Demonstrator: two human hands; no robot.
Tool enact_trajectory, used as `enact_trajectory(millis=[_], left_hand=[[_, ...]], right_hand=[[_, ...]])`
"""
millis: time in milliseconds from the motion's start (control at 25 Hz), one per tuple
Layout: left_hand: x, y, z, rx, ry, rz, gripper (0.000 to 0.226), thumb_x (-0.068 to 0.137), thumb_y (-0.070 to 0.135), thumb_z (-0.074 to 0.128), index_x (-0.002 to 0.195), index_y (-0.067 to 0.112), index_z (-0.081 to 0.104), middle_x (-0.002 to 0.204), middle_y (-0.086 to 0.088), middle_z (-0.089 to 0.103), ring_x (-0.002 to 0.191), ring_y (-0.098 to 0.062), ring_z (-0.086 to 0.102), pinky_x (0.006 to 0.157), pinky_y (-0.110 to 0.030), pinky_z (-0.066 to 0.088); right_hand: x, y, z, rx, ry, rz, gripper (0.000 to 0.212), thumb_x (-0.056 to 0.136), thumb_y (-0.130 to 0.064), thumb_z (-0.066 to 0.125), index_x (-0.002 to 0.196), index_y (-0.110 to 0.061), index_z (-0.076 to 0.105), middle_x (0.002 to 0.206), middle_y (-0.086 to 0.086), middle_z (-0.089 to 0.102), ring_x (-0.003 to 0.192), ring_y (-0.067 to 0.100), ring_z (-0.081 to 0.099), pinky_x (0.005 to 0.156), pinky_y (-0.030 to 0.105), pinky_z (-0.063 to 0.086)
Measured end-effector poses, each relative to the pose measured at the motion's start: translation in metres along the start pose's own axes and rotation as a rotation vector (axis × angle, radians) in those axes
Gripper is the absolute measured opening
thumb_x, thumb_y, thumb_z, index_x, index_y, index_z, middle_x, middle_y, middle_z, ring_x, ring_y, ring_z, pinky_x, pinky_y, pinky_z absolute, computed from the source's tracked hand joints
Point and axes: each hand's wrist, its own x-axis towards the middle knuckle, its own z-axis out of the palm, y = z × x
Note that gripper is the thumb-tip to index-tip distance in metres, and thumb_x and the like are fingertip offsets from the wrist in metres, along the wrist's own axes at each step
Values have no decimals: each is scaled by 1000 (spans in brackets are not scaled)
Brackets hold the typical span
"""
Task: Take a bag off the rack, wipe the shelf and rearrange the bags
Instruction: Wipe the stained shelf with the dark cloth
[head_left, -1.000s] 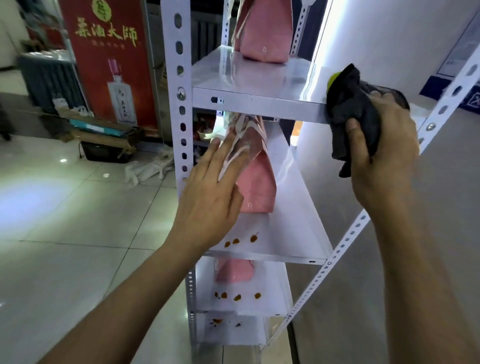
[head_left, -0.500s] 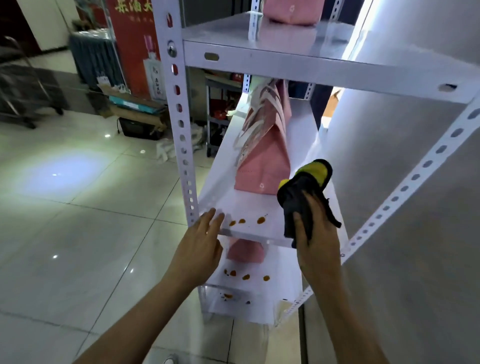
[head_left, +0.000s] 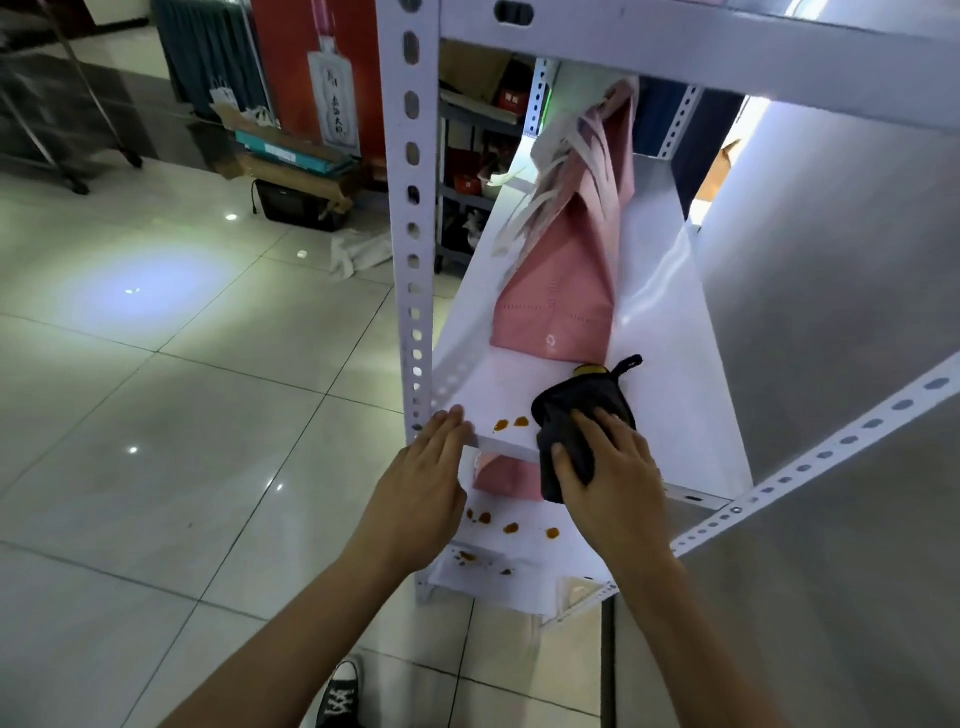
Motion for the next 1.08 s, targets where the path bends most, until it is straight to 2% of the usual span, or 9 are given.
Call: enact_trajectory(millis=[240, 320, 400, 520, 640, 800, 920, 1000, 1080], left_hand=[[-4, 4, 0, -7, -3, -25, 68, 86, 8, 57, 150, 6, 34, 161, -12, 28, 148, -28, 29, 108, -39, 44], [-7, 6, 2, 7, 2, -35, 73, 82, 3, 59, 151, 4, 33, 159, -14, 31, 147, -30, 31, 107, -40, 45], [-9, 8, 2, 12, 1, -35, 79, 75, -4, 61, 149, 1, 35, 156, -17, 36, 144, -34, 35, 105, -41, 47], [-9, 8, -2, -7, 13, -15, 77, 73, -7, 59, 147, 0, 39, 153, -19, 40, 142, -36, 38, 106, -44, 47], [-10, 8, -7, -121, 31, -12, 66, 79, -5, 49, 145, 4, 40, 155, -13, 39, 146, -30, 33, 109, -39, 44], [-7, 8, -13, -203, 59, -47, 57, 84, 5, 46, 141, 6, 40, 146, -13, 48, 141, -28, 40, 92, -29, 50], [-6, 8, -12, -158, 53, -32, 55, 87, 6, 49, 141, 0, 41, 144, -16, 52, 141, -28, 41, 98, -34, 50], [-6, 7, -13, -118, 54, -21, 51, 89, 11, 43, 138, -2, 44, 144, -18, 51, 139, -29, 45, 98, -33, 49], [-5, 7, -13, -119, 41, -31, 48, 88, 6, 47, 135, -2, 47, 147, -17, 49, 139, -29, 44, 97, -31, 49]], right_hand=[[-16, -11, 3, -191, 132, 21, 45, 91, -33, 67, 131, -14, 65, 116, 16, 63, 96, 38, 58, 80, 47, 53], [-11, -14, 0, -174, 156, -32, 39, 91, -36, 62, 122, -14, 69, 113, 16, 64, 98, 38, 57, 87, 47, 50], [0, -22, 3, -129, 139, -89, 38, 91, -39, 57, 115, -13, 69, 119, 15, 63, 111, 37, 56, 100, 50, 47], [10, -42, 17, -29, 66, -115, 45, 95, -41, 50, 126, -11, 64, 139, 11, 60, 132, 32, 50, 113, 50, 41], [14, -53, 26, -8, 39, -126, 48, 97, -44, 47, 133, -15, 62, 139, 7, 63, 132, 31, 53, 110, 46, 41], [25, -74, 30, -13, -44, -175, 45, 95, -44, 49, 136, -29, 61, 141, -2, 61, 130, 28, 50, 105, 46, 37], [13, -72, 29, -12, -42, -164, 42, 95, -41, 51, 134, -29, 62, 139, -5, 62, 127, 26, 52, 102, 43, 37], [-2, -66, 27, -32, 11, -164, 41, 95, -40, 50, 132, -27, 64, 135, -6, 63, 123, 26, 53, 99, 43, 38], [0, -70, 27, -47, 24, -154, 41, 95, -40, 48, 128, -26, 66, 130, -4, 66, 117, 28, 55, 97, 43, 38]])
